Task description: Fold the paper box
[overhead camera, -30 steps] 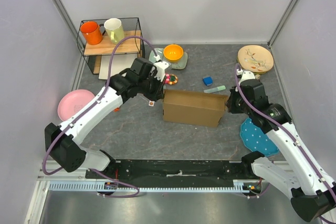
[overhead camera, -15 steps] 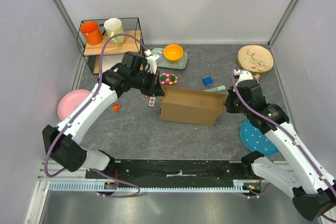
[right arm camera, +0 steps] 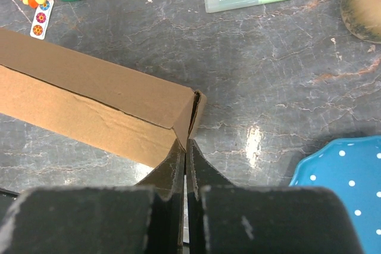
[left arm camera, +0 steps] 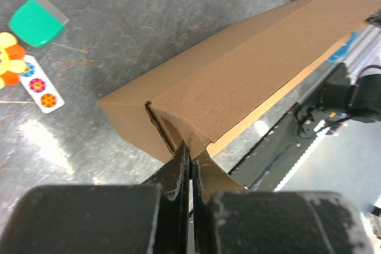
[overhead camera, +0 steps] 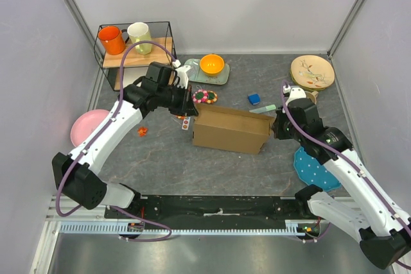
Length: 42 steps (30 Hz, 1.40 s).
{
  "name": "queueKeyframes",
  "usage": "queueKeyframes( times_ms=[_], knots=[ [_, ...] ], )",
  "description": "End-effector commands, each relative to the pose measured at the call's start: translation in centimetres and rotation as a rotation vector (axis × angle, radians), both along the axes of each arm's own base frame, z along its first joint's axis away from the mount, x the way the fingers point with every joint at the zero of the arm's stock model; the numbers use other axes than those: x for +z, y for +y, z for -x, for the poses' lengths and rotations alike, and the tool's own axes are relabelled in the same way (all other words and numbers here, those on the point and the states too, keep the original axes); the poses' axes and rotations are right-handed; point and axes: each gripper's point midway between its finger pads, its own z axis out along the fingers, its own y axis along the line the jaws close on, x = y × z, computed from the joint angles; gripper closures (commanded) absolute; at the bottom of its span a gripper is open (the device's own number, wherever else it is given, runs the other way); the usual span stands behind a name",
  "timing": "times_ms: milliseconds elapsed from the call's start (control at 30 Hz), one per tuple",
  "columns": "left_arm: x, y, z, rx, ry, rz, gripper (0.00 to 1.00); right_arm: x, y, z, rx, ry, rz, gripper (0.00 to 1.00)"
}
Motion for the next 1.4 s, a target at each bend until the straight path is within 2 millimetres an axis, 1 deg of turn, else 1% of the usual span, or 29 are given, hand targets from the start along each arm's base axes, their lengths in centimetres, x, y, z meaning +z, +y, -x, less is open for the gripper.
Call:
queueKeyframes(
  times_ms=[0,167,333,433,633,833,1067,1367],
  knots=[
    [-0.1,2.7,-1.9,0.064,-0.145,-0.124,0.98,-1.5,-1.1,0.7,-0.025,0.055,0.062,1.00],
    [-0.8,4.5,-3.0,0.120,-0.203,-0.229,0.98,-1.0,-1.0,0.5,-0.024,0.049,0.070,1.00],
    [-1.2,5.2,-3.3,0.136,-0.244,-0.294,0.98,-1.2,-0.8,0.4,-0.022,0.052,0.076,1.00],
    [-1.0,5.2,-3.5,0.147,-0.265,-0.296,0.98,-1.2,-0.7,0.4,-0.019,0.053,0.079,1.00],
    [0.3,5.0,-3.8,0.134,-0.323,-0.290,0.98,-1.4,-0.5,0.5,-0.014,0.056,0.087,1.00],
    [1.1,4.6,-3.7,0.116,-0.361,-0.287,0.98,-1.4,-0.2,0.6,-0.008,0.053,0.090,1.00],
    [1.6,4.7,-4.0,0.086,-0.426,-0.322,0.98,-1.6,0.1,0.7,-0.001,0.055,0.100,1.00],
    [1.7,4.7,-4.4,0.079,-0.453,-0.344,0.98,-1.8,0.4,0.8,0.006,0.059,0.107,1.00]
  ],
)
